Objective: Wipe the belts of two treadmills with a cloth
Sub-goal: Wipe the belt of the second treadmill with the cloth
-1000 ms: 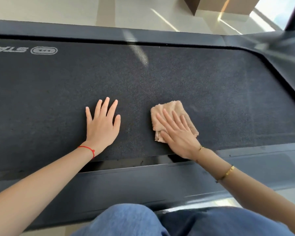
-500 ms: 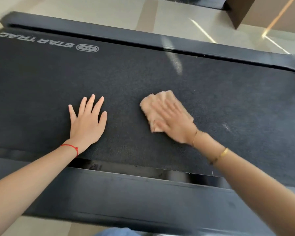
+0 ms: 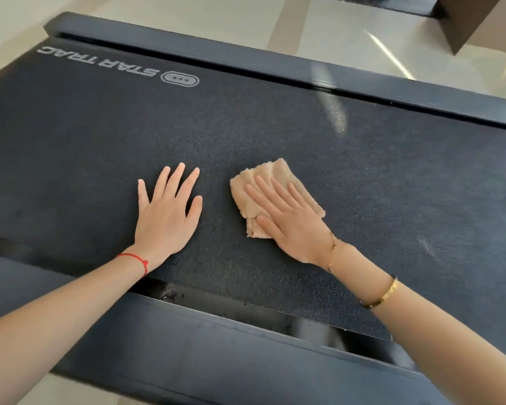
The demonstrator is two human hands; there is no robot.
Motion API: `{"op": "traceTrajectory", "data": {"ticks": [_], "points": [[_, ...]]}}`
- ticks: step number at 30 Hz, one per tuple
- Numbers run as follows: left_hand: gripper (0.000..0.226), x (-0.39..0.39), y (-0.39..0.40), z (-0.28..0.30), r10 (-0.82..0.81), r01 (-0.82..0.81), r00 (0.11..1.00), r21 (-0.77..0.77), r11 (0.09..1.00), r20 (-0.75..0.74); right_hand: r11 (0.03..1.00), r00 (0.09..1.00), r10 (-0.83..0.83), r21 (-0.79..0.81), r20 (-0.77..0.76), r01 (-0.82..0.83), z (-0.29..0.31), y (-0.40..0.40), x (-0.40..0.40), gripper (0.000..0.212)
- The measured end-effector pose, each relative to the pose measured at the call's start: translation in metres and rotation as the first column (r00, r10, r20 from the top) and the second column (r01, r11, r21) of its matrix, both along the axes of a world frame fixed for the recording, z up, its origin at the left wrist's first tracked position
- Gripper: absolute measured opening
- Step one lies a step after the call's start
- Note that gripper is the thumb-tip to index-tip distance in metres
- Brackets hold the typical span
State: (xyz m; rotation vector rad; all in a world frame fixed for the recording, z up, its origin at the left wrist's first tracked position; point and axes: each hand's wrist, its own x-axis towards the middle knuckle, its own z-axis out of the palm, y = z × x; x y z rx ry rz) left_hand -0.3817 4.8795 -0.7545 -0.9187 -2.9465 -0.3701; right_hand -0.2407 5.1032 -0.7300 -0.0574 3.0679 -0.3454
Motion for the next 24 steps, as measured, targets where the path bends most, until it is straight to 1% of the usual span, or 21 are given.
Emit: {"op": "traceTrajectory", "data": {"ticks": [2,3,5,8,10,12,13,15,18,20,22,24], "points": [[0.058,-0.001,0.0,0.0,-0.001,0.001,1.0,-0.011,1.0,-0.002,1.0,1.0,-0.001,-0.006,0.008,0.001,0.002,0.022,-0.003,0.054],[0.058,-0.001,0.0,0.0,-0.005,0.005,1.0,-0.014,1.0,0.0,0.999,0.999,-0.037,-0.006,0.01,0.037,0.003,0.036,-0.009,0.055],[0.058,-0.001,0.001,-0.001,-0.007,0.007,1.0,-0.01,1.0,0.003,0.987,0.987,-0.16,0.014,0.016,0.16,0.002,0.069,-0.028,0.055],[0.059,-0.001,0.001,-0.001,0.006,-0.006,1.0,-0.016,1.0,-0.013,0.943,0.942,-0.333,0.04,0.038,0.332,0.001,0.11,-0.069,0.056],[0.058,-0.001,0.002,-0.001,0.01,-0.01,1.0,-0.015,1.0,-0.023,0.911,0.91,-0.412,0.045,0.047,0.41,0.003,0.118,-0.103,0.055],[0.058,-0.001,0.003,-0.001,0.017,-0.017,1.0,-0.017,1.0,-0.027,0.887,0.885,-0.461,0.03,0.064,0.46,0.004,0.108,-0.135,0.055],[0.058,-0.001,0.003,-0.001,0.02,-0.021,0.999,-0.021,1.0,-0.031,0.887,0.885,-0.461,0.029,0.064,0.46,0.005,0.098,-0.149,0.055],[0.058,-0.001,0.003,-0.001,0.024,-0.025,0.999,-0.022,0.999,-0.037,0.917,0.916,-0.399,0.047,0.046,0.397,0.005,0.071,-0.17,0.055],[0.058,-0.001,0.003,0.0,0.022,-0.023,0.999,-0.035,0.999,-0.039,0.976,0.975,-0.218,0.036,0.045,0.216,0.004,0.021,-0.175,0.054],[0.058,-0.001,0.002,0.0,0.02,-0.022,0.999,-0.045,0.999,-0.038,0.994,0.993,-0.11,0.011,0.035,0.109,0.001,0.002,-0.162,0.054],[0.059,-0.001,0.001,0.0,0.015,-0.017,0.999,-0.056,0.998,-0.035,0.999,0.998,-0.05,-0.01,0.026,0.051,-0.001,0.006,-0.141,0.054],[0.059,-0.001,0.0,-0.001,0.016,-0.018,0.999,-0.06,0.998,-0.028,0.999,0.998,-0.053,0.004,0.015,0.053,-0.002,0.027,-0.122,0.054]]}}
